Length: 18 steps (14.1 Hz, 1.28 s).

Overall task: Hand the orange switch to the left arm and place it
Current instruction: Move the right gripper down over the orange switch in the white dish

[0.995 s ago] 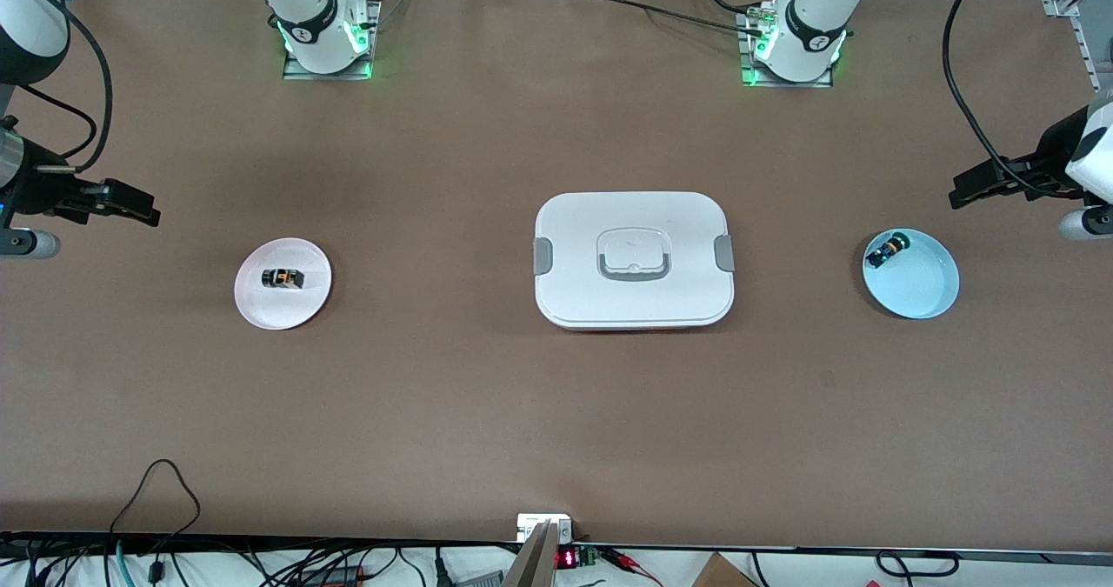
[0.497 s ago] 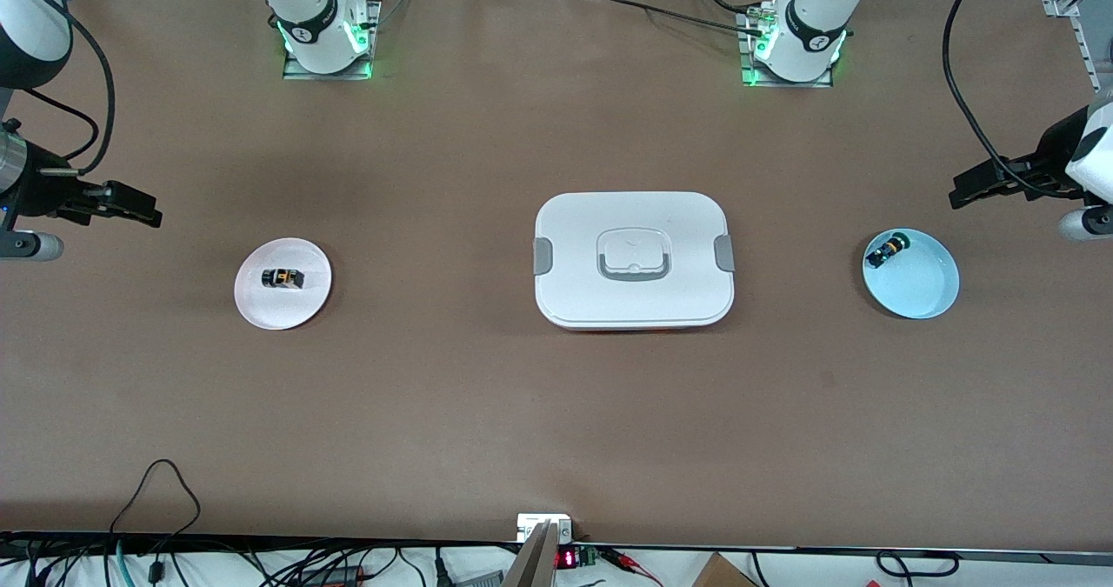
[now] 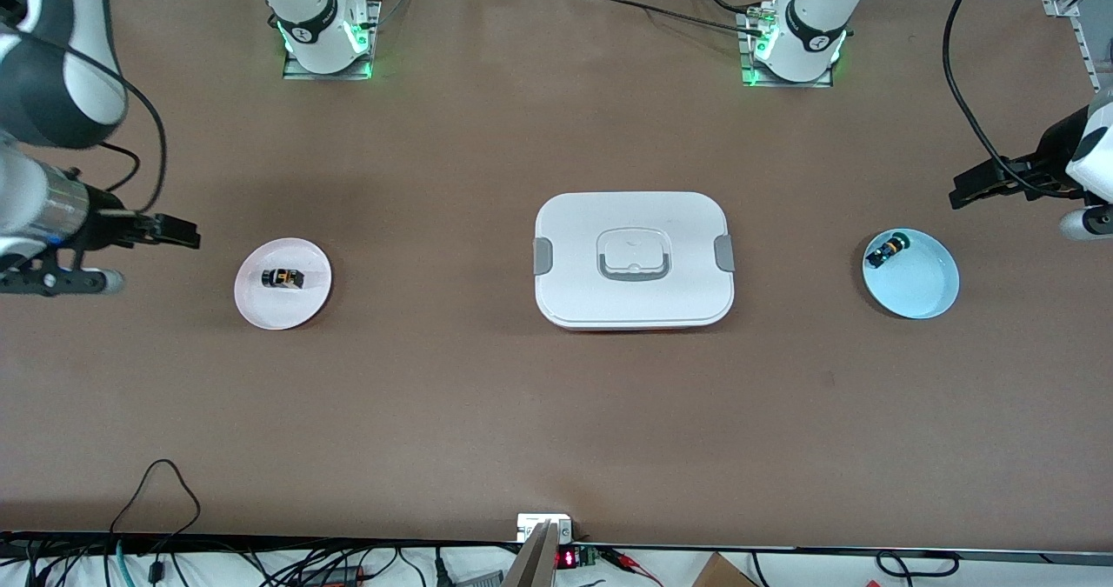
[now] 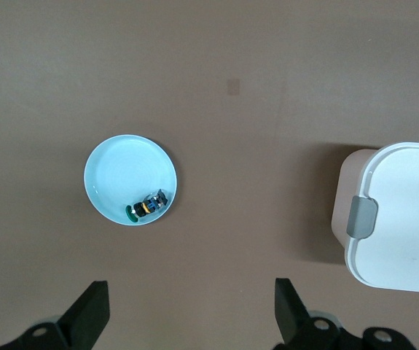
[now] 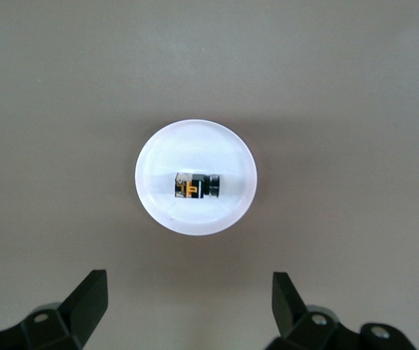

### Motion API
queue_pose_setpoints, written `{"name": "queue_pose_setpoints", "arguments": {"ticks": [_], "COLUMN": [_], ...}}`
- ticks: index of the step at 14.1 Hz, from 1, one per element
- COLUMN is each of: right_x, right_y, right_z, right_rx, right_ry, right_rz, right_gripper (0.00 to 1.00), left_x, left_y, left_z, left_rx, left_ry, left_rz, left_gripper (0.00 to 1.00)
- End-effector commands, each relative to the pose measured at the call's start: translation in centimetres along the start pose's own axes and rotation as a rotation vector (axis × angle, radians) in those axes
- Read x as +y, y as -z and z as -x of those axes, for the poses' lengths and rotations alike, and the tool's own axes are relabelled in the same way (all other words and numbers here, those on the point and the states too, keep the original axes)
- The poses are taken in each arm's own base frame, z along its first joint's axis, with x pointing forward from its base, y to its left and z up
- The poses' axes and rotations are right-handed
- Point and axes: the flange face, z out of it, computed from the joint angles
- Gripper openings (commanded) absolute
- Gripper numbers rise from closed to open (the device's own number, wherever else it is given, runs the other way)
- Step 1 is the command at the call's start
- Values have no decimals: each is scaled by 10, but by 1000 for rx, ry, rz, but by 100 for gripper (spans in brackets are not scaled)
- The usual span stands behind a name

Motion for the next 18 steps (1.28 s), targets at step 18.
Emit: {"name": "queue_pose_setpoints", "arguments": {"ticks": [18], "right_x": [-10], "right_y": [-216], "right_z": [-8], "right_rx": [49], "right_ry": [15], "right_rz": [16], "right_gripper": [100], "left_x": [0], "left_y": [5], "left_z": [-4], "left_rx": [5], "left_ry": [-4], "left_rz": [-6], "left_gripper": [100]}}
